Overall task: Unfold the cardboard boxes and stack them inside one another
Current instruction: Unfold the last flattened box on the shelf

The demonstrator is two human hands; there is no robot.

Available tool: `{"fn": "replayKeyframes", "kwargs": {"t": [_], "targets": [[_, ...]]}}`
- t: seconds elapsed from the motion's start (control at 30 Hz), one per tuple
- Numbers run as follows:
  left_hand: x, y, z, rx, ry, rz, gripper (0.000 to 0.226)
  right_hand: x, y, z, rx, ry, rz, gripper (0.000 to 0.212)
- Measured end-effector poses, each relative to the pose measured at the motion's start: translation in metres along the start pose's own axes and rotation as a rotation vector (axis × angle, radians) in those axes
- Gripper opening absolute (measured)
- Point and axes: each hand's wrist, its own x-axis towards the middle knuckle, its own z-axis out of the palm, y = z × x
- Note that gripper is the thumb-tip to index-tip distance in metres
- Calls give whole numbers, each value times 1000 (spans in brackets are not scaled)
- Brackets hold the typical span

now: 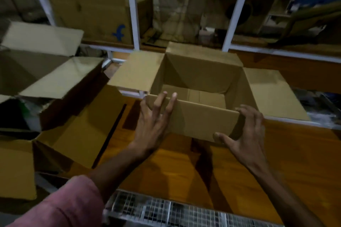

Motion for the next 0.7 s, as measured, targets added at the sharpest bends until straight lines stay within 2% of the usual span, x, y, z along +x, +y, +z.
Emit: {"fn": "replayKeyframes", "kwargs": {"t": [0.13,0.4,0.53,0.7], "targets": [[38,-38,-66,107,105,27,136,42,-53,-4,-8,77,-122,109],[36,-141,-192,219,254,3,111,105,-189,36,13,139,-273,114],[17,-235,-258,276,230,-39,127,125,-282,85,-11,130,-367,117],[-25,-372,-329,382,122,-150,137,137,-411,181,-59,-5,-394,137]]}}
